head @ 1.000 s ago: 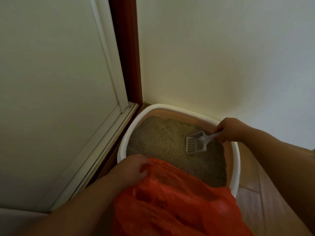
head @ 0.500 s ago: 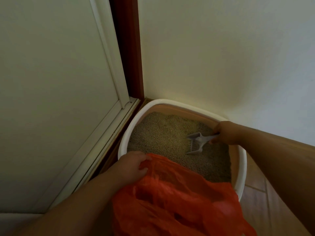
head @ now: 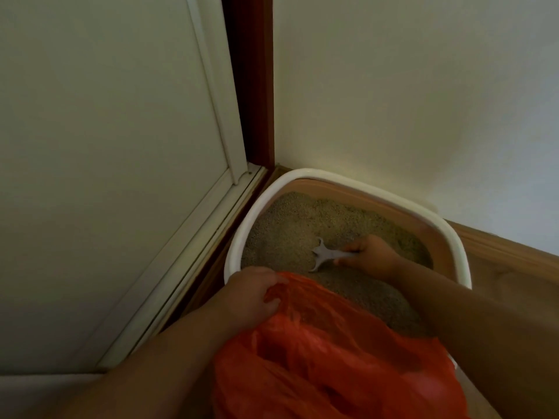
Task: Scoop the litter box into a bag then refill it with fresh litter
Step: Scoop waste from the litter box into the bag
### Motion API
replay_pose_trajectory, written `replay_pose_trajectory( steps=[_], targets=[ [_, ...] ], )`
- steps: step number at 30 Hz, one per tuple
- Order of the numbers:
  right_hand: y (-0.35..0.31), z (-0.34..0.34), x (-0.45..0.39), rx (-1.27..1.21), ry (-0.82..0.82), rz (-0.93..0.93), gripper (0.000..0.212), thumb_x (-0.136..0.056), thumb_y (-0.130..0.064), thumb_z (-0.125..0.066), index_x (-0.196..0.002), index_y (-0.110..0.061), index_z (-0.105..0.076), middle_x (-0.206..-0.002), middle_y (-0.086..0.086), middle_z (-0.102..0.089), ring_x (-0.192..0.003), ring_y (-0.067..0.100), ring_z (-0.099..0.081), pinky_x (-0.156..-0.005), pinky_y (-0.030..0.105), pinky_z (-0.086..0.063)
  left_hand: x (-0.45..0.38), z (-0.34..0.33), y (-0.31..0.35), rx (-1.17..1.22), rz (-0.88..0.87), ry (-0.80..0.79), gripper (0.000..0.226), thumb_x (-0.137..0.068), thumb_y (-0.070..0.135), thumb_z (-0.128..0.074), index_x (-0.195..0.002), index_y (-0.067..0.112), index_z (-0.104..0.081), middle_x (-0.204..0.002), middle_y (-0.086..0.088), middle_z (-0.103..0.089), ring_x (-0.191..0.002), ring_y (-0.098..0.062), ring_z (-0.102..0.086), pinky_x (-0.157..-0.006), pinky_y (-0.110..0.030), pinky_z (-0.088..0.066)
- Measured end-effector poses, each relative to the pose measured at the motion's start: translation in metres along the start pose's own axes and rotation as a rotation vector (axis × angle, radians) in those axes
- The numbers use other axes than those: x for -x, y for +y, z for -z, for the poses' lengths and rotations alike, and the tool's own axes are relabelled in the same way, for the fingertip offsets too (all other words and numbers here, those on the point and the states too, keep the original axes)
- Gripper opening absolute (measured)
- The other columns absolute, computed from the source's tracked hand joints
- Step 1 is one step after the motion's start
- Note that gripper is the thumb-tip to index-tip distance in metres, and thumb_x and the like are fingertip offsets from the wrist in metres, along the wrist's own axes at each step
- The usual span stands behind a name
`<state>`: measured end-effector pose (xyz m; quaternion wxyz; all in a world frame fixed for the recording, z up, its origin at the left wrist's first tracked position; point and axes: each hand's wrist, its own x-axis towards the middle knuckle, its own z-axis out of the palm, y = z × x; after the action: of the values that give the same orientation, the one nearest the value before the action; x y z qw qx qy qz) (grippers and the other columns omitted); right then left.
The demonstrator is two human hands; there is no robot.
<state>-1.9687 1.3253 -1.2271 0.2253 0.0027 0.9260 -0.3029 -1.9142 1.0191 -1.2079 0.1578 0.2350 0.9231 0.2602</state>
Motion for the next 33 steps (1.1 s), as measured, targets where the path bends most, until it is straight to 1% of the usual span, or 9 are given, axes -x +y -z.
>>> replay_pose_trajectory(
  steps=[2, 4, 10, 16, 19, 23, 27, 30, 33],
  targets=[
    [-0.004, -0.015, 0.001, -0.111, 0.025, -0.016, 0.022, -0.090, -0.034, -0.075, -0.108, -0.024, -0.077, -0.076, -0.007, -0.068, -0.062, 0.012, -0.060, -0.051, 0.020, -0.047, 0.000, 0.000, 0.001, 0.000, 0.001, 0.011, 0.044, -0.094, 0.030, -0.066, -0.138, 0.030, -0.062, -0.132, 0.013, -0.060, -0.122, 0.000, -0.052, -0.104, -0.014, -0.038],
    [0.000, -0.027, 0.004, -0.209, 0.044, -0.045, 0.024, -0.088, -0.035, -0.076, -0.110, -0.026, -0.077, -0.086, 0.001, -0.073, -0.076, 0.028, -0.069, -0.065, 0.039, -0.058, 0.000, 0.000, 0.003, -0.014, 0.009, 0.006, 0.043, -0.094, 0.030, -0.066, -0.137, 0.031, -0.062, -0.130, 0.013, -0.061, -0.121, -0.001, -0.052, -0.104, -0.016, -0.038],
    [0.009, -0.037, 0.020, -0.492, 0.068, -0.115, 0.029, -0.087, -0.028, -0.078, -0.116, -0.024, -0.074, -0.089, 0.000, -0.076, -0.072, 0.016, -0.074, -0.062, 0.029, -0.061, 0.000, -0.002, 0.002, -0.020, 0.037, -0.001, 0.045, -0.093, 0.032, -0.067, -0.137, 0.032, -0.062, -0.131, 0.013, -0.061, -0.122, -0.002, -0.053, -0.107, -0.023, -0.043],
    [0.016, -0.011, 0.032, -0.585, 0.218, -0.107, 0.038, -0.077, -0.033, -0.084, -0.114, -0.026, -0.077, -0.093, 0.012, -0.076, -0.082, 0.045, -0.065, -0.074, 0.044, -0.057, 0.003, -0.003, 0.003, 0.003, 0.037, 0.003, 0.044, -0.094, 0.030, -0.067, -0.138, 0.031, -0.061, -0.132, 0.012, -0.060, -0.122, -0.002, -0.052, -0.103, -0.014, -0.037],
    [0.021, 0.000, 0.043, -0.600, 0.274, -0.078, 0.025, -0.078, -0.031, -0.085, -0.102, -0.036, -0.079, -0.102, 0.022, -0.073, -0.094, 0.051, -0.062, -0.084, 0.059, -0.056, 0.003, -0.002, 0.004, 0.005, 0.038, 0.002, 0.044, -0.094, 0.029, -0.066, -0.138, 0.031, -0.061, -0.131, 0.012, -0.060, -0.121, -0.001, -0.052, -0.103, -0.013, -0.037],
    [0.027, 0.003, 0.063, -0.551, 0.247, -0.066, 0.025, -0.083, -0.027, -0.082, -0.106, -0.032, -0.077, -0.100, 0.003, -0.076, -0.090, 0.023, -0.069, -0.077, 0.029, -0.053, 0.002, -0.002, 0.006, -0.015, 0.047, -0.016, 0.044, -0.094, 0.029, -0.066, -0.138, 0.030, -0.061, -0.134, 0.012, -0.060, -0.124, -0.002, -0.052, -0.108, -0.022, -0.041],
    [0.029, 0.005, 0.075, -0.515, 0.223, -0.068, 0.029, -0.082, -0.026, -0.083, -0.110, -0.027, -0.078, -0.090, -0.001, -0.077, -0.085, 0.028, -0.069, -0.078, 0.033, -0.053, 0.001, -0.001, 0.006, -0.025, 0.047, -0.024, 0.043, -0.093, 0.030, -0.067, -0.136, 0.031, -0.062, -0.133, 0.011, -0.061, -0.121, -0.003, -0.055, -0.106, -0.025, -0.044],
    [0.026, 0.012, 0.079, -0.558, 0.224, -0.081, 0.030, -0.082, -0.022, -0.083, -0.111, -0.020, -0.078, -0.079, -0.011, -0.076, -0.065, 0.000, -0.064, -0.068, 0.020, -0.053, 0.001, -0.002, 0.005, -0.015, 0.048, -0.015, 0.043, -0.093, 0.030, -0.068, -0.136, 0.031, -0.063, -0.132, 0.011, -0.062, -0.119, -0.002, -0.056, -0.105, -0.024, -0.045],
    [0.021, 0.016, 0.082, -0.572, 0.240, -0.076, 0.030, -0.084, -0.019, -0.082, -0.113, -0.019, -0.076, -0.062, -0.016, -0.069, -0.049, -0.006, -0.053, -0.055, 0.013, -0.042, 0.001, -0.001, 0.007, -0.032, 0.053, -0.026, 0.044, -0.094, 0.030, -0.067, -0.137, 0.031, -0.062, -0.132, 0.010, -0.061, -0.119, -0.004, -0.057, -0.104, -0.026, -0.046]
  ],
)
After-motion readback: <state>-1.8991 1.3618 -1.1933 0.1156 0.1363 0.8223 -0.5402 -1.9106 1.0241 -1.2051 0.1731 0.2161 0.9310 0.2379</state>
